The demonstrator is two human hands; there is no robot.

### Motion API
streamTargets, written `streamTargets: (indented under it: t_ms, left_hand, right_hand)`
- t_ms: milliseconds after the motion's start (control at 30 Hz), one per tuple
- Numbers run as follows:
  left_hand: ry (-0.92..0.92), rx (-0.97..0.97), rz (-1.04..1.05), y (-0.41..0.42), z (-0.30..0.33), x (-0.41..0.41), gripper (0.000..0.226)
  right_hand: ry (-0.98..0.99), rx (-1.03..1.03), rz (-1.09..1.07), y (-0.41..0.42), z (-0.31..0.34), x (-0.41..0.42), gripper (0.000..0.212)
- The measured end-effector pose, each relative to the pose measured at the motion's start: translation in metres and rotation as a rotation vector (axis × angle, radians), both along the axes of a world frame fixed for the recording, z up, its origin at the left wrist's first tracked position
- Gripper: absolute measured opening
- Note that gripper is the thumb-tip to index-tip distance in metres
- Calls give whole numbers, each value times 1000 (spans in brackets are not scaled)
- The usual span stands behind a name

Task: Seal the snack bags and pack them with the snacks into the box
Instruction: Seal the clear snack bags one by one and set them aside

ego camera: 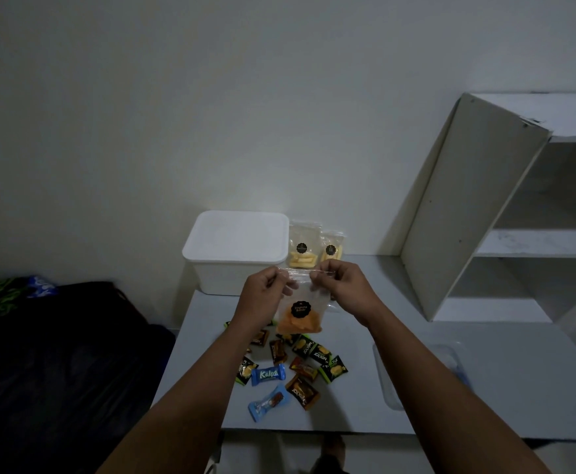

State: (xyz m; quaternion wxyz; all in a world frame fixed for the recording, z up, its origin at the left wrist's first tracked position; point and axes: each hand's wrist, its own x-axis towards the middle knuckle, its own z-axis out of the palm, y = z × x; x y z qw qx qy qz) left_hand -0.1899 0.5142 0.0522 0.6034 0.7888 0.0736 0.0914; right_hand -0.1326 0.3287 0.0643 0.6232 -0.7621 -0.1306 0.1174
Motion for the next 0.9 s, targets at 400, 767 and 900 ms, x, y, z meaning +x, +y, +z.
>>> streamTargets:
  t_ms: [400, 767, 900]
  left_hand:
    - [12, 38, -73, -2, -1, -3, 26]
    - [-35, 136, -119, -2, -2, -4, 23]
    - [-39, 189, -117, 2, -6, -4, 26]
  right_hand:
    - [-89, -108, 67, -2, -2, 0, 14]
    - [-170, -136, 132, 2, -1, -1, 10]
    - [-178, -140, 143, 3, 0, -1, 8]
